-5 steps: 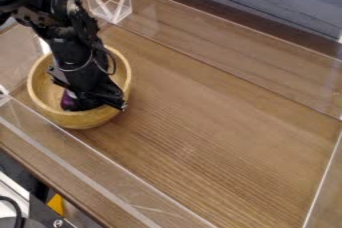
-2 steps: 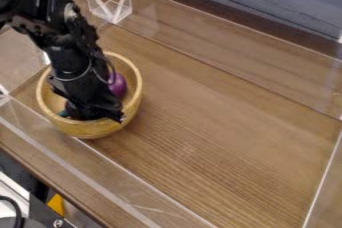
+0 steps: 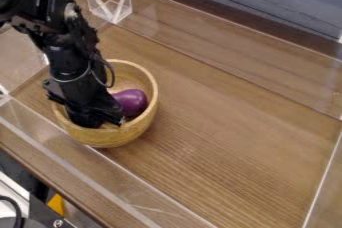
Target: Put the purple eggplant in the brown bowl
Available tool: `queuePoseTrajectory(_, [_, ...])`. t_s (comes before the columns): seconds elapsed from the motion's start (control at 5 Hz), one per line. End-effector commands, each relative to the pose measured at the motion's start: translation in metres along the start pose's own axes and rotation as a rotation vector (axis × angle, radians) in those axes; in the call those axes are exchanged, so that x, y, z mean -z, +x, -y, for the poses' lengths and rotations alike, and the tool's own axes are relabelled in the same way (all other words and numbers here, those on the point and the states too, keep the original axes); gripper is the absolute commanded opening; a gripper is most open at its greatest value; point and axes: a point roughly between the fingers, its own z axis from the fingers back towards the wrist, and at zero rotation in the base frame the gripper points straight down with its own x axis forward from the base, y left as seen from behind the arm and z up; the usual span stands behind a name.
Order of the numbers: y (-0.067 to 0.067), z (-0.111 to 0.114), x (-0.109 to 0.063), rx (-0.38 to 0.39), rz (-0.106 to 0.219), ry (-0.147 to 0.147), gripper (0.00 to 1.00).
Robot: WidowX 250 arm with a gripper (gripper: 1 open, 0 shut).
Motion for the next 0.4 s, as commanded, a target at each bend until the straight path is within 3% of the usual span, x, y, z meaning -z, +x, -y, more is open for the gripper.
queuePoseTrajectory(0.0, [0.0072,-0.0042,-0.0031,-0.01,0.019,0.018,0.0])
queuePoseTrajectory(0.2, [0.0068,-0.0064,-0.0024,-0.024,0.018,0.025,0.0])
